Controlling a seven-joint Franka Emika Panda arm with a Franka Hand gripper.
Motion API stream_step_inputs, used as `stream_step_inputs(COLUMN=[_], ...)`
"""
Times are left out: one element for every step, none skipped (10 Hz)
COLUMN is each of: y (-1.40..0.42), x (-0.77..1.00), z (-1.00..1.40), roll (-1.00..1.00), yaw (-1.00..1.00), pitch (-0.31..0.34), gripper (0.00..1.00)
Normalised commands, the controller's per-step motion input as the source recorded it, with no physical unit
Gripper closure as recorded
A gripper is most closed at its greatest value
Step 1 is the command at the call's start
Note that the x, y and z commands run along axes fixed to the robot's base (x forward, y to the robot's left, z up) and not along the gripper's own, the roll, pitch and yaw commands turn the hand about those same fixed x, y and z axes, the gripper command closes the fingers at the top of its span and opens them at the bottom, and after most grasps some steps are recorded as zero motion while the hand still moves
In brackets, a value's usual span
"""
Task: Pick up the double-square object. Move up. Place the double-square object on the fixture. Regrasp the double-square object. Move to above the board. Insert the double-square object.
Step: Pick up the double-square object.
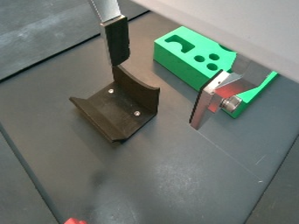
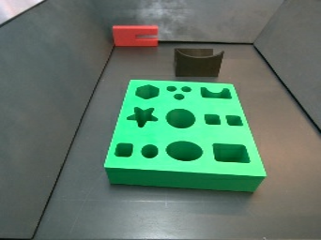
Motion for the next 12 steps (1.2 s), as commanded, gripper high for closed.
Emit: stream_step_inputs(y=[0.0,0.0,0.0,0.0,0.0,0.0,0.0,0.0,0.0,0.0,0.0,0.0], x=[-0.05,0.0,-0.02,-0.01,-0.01,0.0,-0.02,-0.05,-0.03,-0.01,0.0,0.0], z=[-0.02,-0.01,-0.02,-0.02,-0.02,-0.01,-0.02,-0.03,-0.03,-0.02,-0.02,-0.01], roll=[0.02,0.0,0.0,0.0,0.0,0.0,0.0,0.0,0.0,0.0,0.0,0.0], yaw=[-0.04,-0.04,-0.03,-0.03,-0.03,-0.03,-0.04,-0.05,-0.06,-0.05,-0.05,-0.05], pitch=[0.0,0.0,0.0,0.0,0.0,0.0,0.0,0.0,0.0,0.0,0.0,0.0], gripper=[0.0,0.0,0.0,0.0,0.0,0.0,0.0,0.0,0.0,0.0,0.0,0.0])
